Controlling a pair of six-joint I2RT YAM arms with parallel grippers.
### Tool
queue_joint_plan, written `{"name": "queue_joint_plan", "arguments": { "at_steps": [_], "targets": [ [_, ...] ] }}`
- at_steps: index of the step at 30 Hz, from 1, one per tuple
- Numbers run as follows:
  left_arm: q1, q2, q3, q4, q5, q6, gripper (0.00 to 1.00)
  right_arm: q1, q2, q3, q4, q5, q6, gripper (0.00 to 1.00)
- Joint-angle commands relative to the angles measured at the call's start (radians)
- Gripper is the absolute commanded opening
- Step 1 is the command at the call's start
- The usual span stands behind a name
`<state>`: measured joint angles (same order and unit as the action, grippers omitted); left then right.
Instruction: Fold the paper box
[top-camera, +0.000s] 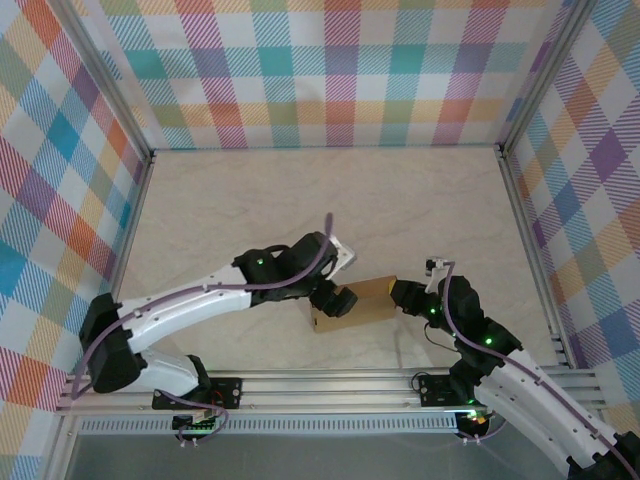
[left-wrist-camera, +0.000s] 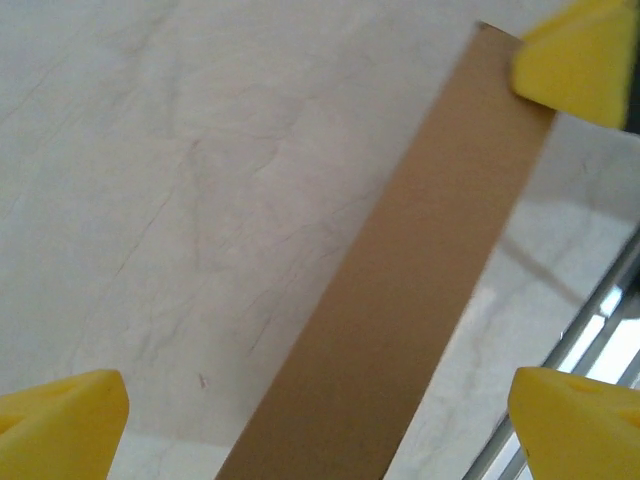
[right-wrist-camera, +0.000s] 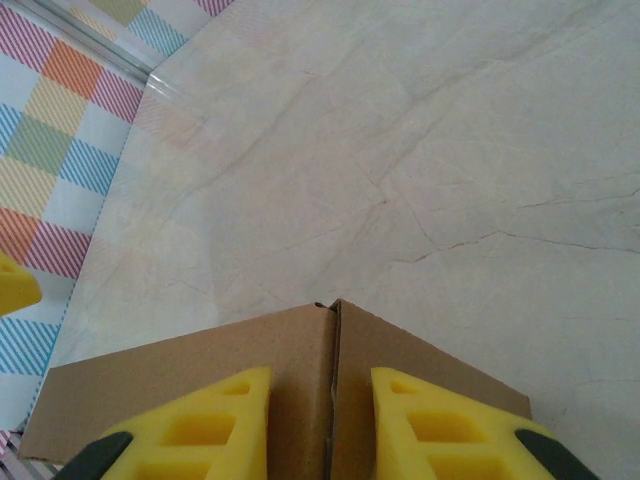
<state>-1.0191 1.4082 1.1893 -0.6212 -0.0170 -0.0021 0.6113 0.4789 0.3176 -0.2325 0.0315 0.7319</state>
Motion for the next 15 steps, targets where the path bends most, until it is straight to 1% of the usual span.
{"name": "queue_joint_plan", "arguments": {
  "at_steps": [1, 3, 6, 11, 13, 15],
  "targets": [
    [0.01, 0.046, 0.047, -0.124, 0.09, 0.37, 0.98, 0.005, -0.002, -0.038, -0.177, -0.015, -0.045, 0.27],
    [0.011, 0.066, 0.066, -0.129, 0.078, 0.448, 0.98, 0.005, -0.003, -0.038, -0.173, -0.016, -0.045, 0.27],
    [0.024, 0.106, 0.106, -0.161, 0.113, 0.538, 0.97, 0.005, 0.007, -0.032, -0.171, -0.022, -0.045, 0.27],
    [0.053, 0.201, 0.202, -0.258, 0.155, 0.603, 0.92, 0.005, 0.015, -0.025, -0.171, -0.02, -0.045, 0.27],
    [0.056, 0.214, 0.209, -0.255, 0.161, 0.619, 0.9, 0.006, 0.015, -0.022, -0.173, -0.016, -0.045, 0.27],
    [0.06, 0.233, 0.23, -0.272, 0.184, 0.633, 0.84, 0.006, 0.016, -0.02, -0.171, -0.013, -0.052, 0.27]
  ]
}}
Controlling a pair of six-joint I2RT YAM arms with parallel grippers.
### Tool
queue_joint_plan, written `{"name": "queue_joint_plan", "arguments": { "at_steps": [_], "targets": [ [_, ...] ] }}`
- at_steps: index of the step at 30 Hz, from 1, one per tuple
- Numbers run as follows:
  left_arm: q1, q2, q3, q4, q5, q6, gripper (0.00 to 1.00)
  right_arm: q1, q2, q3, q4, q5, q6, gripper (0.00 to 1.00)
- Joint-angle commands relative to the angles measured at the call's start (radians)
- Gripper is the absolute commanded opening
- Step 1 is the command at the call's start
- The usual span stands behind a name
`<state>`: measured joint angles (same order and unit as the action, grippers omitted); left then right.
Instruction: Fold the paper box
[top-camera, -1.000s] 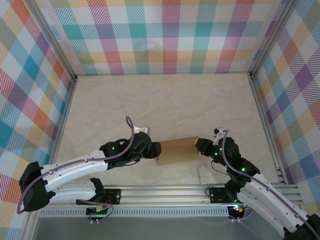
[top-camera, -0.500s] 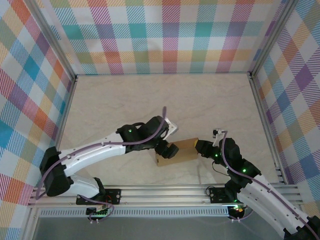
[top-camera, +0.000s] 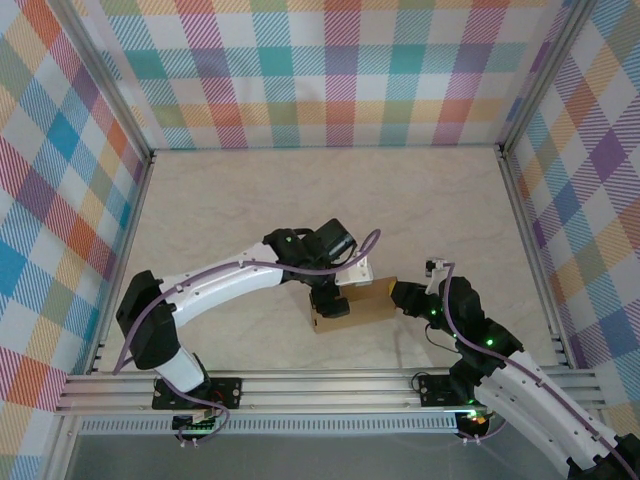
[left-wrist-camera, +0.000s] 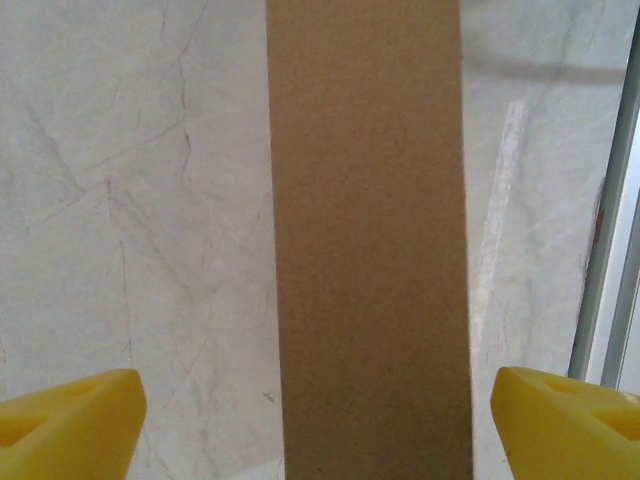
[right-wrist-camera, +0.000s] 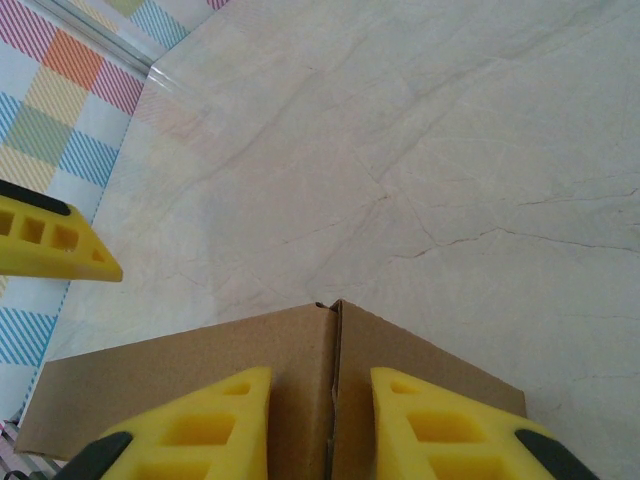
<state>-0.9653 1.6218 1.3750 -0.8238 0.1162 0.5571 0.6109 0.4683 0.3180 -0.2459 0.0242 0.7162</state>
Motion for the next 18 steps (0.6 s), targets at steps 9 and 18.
{"name": "queue_joint_plan", "arguments": {
  "at_steps": [9, 18],
  "targets": [
    [0.008, 0.105, 0.123, -0.141, 0.08, 0.095, 0.51, 0.005, 0.038, 0.0, -0.174, -0.002, -0.049, 0.29],
    [0.008, 0.095, 0.123, -0.139, 0.047, 0.097, 0.33, 0.006, 0.023, 0.043, -0.201, 0.043, -0.074, 0.5]
  ]
}}
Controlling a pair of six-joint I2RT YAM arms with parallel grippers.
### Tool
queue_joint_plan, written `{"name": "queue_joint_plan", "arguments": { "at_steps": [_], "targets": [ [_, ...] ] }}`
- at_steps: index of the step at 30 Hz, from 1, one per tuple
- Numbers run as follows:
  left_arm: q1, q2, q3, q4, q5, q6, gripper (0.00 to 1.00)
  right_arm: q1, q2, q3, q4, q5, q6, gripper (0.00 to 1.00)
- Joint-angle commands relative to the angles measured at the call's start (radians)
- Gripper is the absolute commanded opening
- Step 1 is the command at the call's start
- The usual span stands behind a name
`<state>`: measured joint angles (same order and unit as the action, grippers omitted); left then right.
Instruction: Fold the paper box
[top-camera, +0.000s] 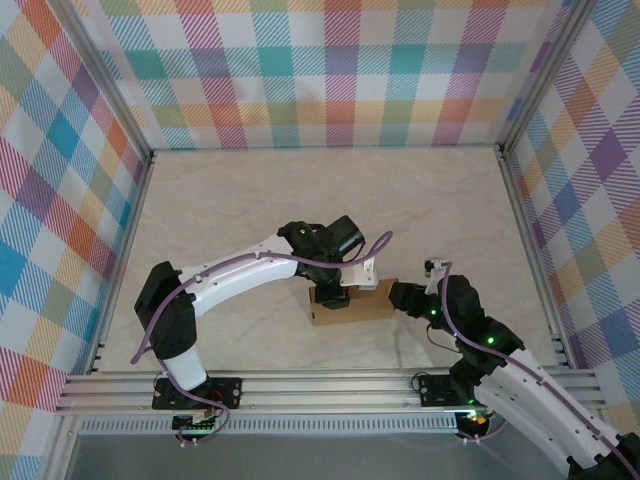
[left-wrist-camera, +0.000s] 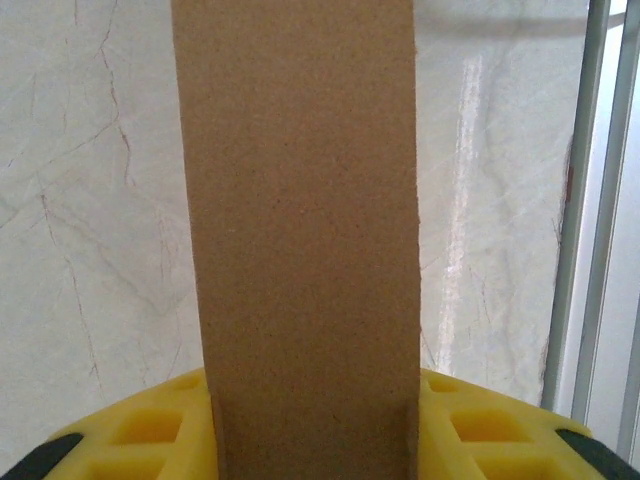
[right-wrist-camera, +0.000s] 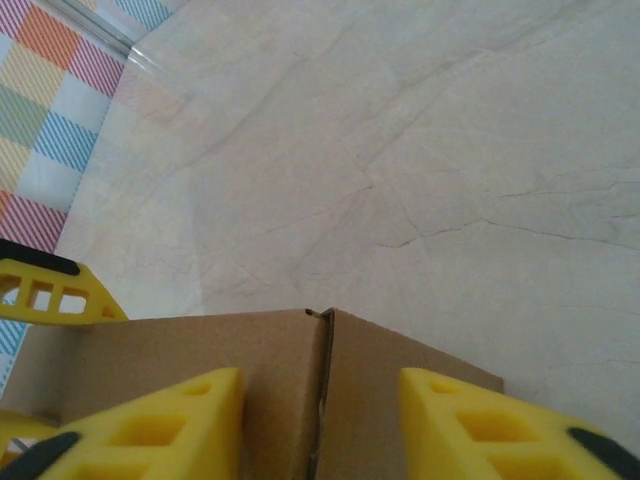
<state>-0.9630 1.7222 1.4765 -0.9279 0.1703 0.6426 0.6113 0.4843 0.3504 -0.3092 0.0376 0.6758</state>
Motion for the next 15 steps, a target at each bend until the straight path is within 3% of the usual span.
{"name": "queue_joint_plan", "arguments": {
  "at_steps": [1, 8, 15],
  "targets": [
    [0.005, -0.008, 0.02, -0.032, -0.01, 0.01, 0.32, 0.004, 0.008, 0.018, -0.139, 0.033, -0.037, 0.54],
    [0.006, -0.039, -0.024, 0.046, -0.126, 0.006, 0.33, 0.005, 0.0, 0.104, -0.179, 0.085, -0.058, 0.81],
    [0.005, -0.106, -0.131, 0.233, -0.369, 0.063, 0.33, 0.005, 0.015, 0.139, -0.157, 0.138, -0.08, 0.84]
  ]
}}
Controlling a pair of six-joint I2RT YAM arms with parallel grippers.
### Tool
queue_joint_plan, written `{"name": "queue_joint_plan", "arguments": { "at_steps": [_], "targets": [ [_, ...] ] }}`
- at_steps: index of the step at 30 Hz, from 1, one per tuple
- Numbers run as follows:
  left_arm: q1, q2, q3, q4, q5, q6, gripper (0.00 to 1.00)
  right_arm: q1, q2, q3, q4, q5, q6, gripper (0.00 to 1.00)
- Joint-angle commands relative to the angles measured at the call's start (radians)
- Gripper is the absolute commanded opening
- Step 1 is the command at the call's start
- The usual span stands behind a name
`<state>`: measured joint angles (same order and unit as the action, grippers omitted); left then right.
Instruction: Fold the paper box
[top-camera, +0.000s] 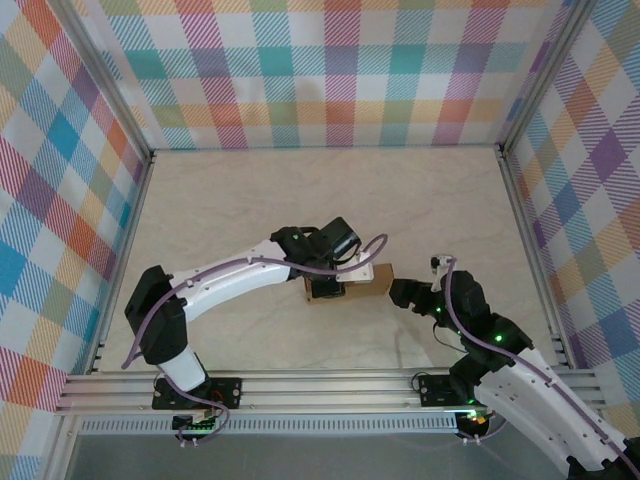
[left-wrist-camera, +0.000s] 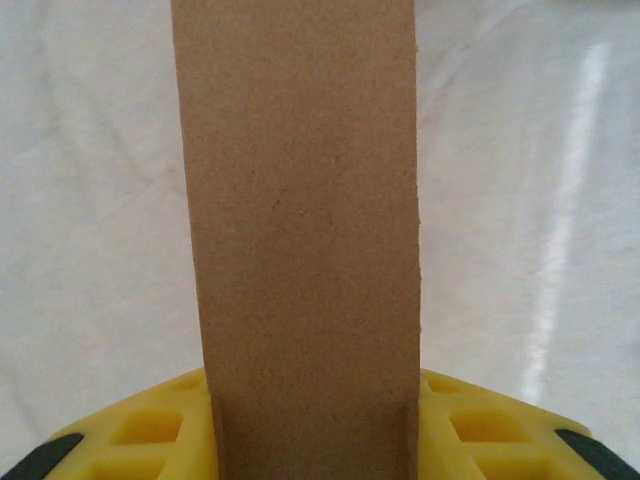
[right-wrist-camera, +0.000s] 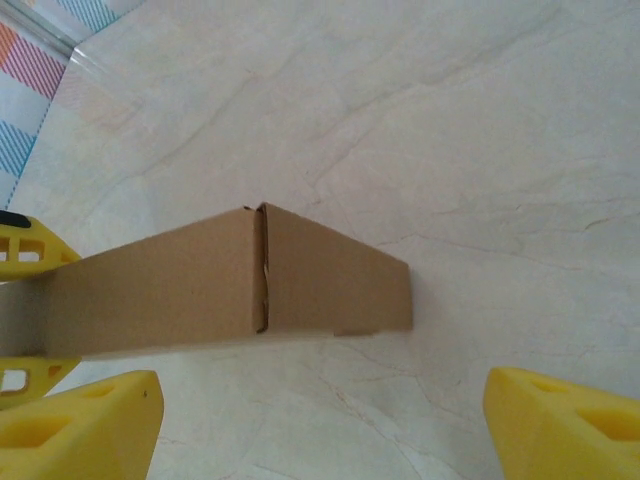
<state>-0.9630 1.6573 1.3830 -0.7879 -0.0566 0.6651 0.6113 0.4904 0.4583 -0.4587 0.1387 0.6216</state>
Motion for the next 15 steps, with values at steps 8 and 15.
{"name": "queue_joint_plan", "arguments": {
  "at_steps": [8, 15],
  "targets": [
    [0.033, 0.016, -0.123, 0.336, -0.352, 0.168, 0.35, 0.005, 0.096, 0.027, 0.095, 0.02, -0.057, 1.0],
    [0.126, 0.141, -0.152, 0.581, -0.351, 0.239, 0.35, 0.005, 0.136, 0.019, 0.195, -0.035, -0.13, 1.0]
  ]
}}
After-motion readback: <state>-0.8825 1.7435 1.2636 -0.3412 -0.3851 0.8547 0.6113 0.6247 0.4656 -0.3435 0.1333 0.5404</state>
